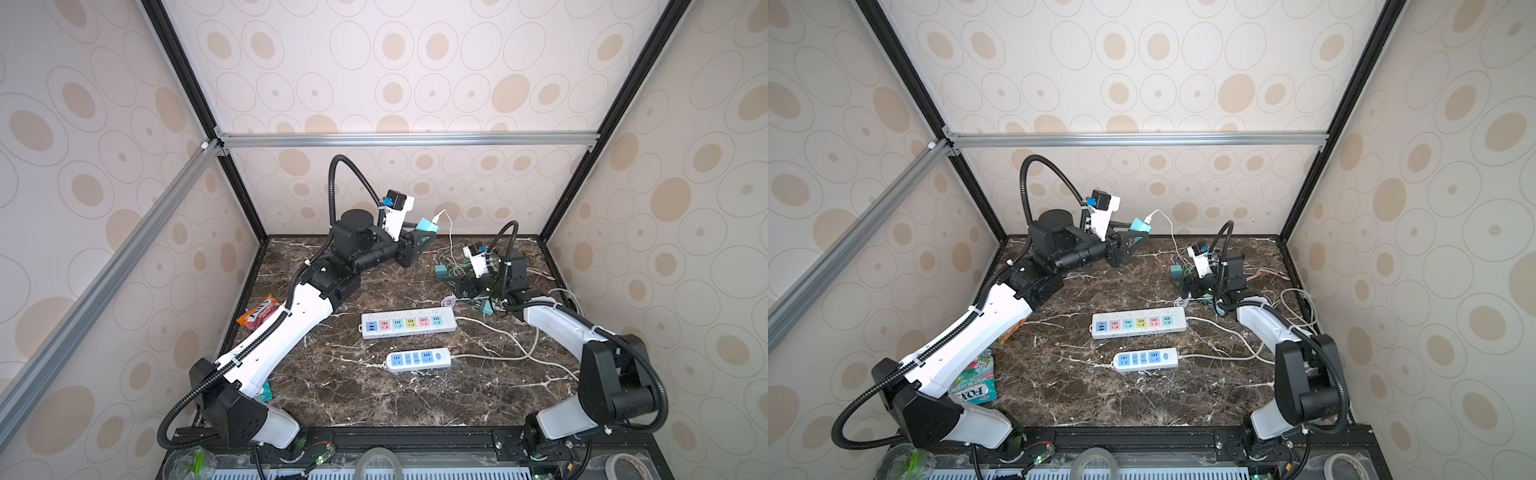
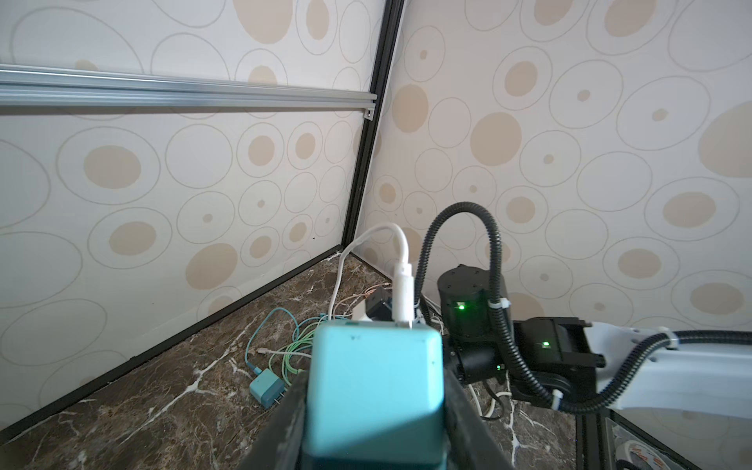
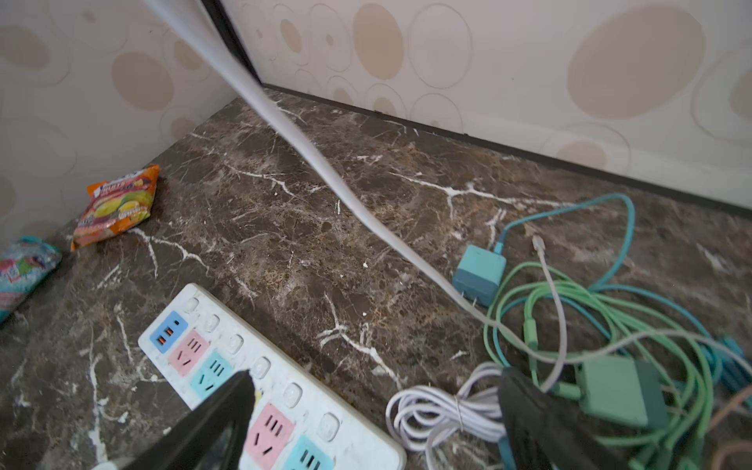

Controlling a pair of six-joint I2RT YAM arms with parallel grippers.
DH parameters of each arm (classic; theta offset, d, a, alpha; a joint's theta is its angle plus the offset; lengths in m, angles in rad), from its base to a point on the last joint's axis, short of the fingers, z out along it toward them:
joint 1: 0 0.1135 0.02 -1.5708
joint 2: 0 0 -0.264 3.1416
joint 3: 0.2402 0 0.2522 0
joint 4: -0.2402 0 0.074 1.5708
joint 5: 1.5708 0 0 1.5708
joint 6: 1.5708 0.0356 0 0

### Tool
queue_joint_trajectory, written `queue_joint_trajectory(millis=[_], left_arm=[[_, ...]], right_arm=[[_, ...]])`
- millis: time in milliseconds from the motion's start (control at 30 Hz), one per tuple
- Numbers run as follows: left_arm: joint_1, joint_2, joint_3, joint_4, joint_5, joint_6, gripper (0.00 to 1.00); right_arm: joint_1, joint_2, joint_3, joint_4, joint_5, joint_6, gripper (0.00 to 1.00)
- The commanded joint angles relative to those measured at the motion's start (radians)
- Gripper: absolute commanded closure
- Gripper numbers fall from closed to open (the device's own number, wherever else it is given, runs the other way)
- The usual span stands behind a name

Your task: Insert the plug

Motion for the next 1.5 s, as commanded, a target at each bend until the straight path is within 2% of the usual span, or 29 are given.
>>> queue_joint_trajectory(millis=[0, 100, 167, 233, 367, 500, 567, 767, 967, 1100, 1333, 1467], left_arm=[[0.003, -0.042, 0.06, -0.02, 0.022, -0.013, 1.0], [0.003, -0.058, 0.061, -0.037, 0.007, -0.011, 1.0], [0.003, -0.07, 0.055, -0.045, -0.002, -0.006, 1.0], [0.003, -0.086, 0.047, -0.052, -0.016, -0.003, 1.0], [0.006, -0.11, 0.034, -0.069, -0.078, -0.002, 1.0], [0.007, -0.122, 0.017, -0.09, -0.16, -0.004, 1.0], [0.008, -0.125, 0.001, -0.09, -0.176, -0.004, 1.0], [0.009, -0.106, -0.006, -0.1, -0.176, -0.006, 1.0], [0.009, -0.084, -0.01, -0.092, -0.163, -0.013, 1.0], [0.008, -0.09, -0.018, -0.093, -0.188, -0.01, 1.0], [0.009, -0.112, -0.05, -0.116, -0.229, 0.008, 1.0], [0.014, -0.117, -0.066, -0.146, -0.389, 0.005, 1.0]], right_arm=[[0.015, 0.108, 0.088, 0.089, -0.052, -0.181, 0.05], [0.017, 0.204, 0.163, 0.145, 0.089, -0.163, 0.06], [0.017, 0.243, 0.176, 0.201, 0.14, -0.159, 0.08], [0.017, 0.268, 0.183, 0.232, 0.159, -0.175, 0.13], [0.013, 0.289, 0.178, 0.278, 0.183, -0.184, 0.46], [0.012, 0.235, 0.179, 0.248, 0.142, -0.157, 0.87], [0.012, 0.199, 0.198, 0.217, 0.118, -0.119, 0.97], [0.008, 0.089, 0.288, 0.169, 0.162, 0.063, 1.0], [0.007, 0.01, 0.378, 0.151, 0.065, 0.245, 1.0], [0.009, -0.046, 0.389, 0.155, 0.063, 0.325, 1.0], [0.035, -0.105, 0.378, 0.136, 0.037, 0.36, 1.0], [0.069, -0.07, 0.402, 0.114, 0.093, 0.324, 1.0]])
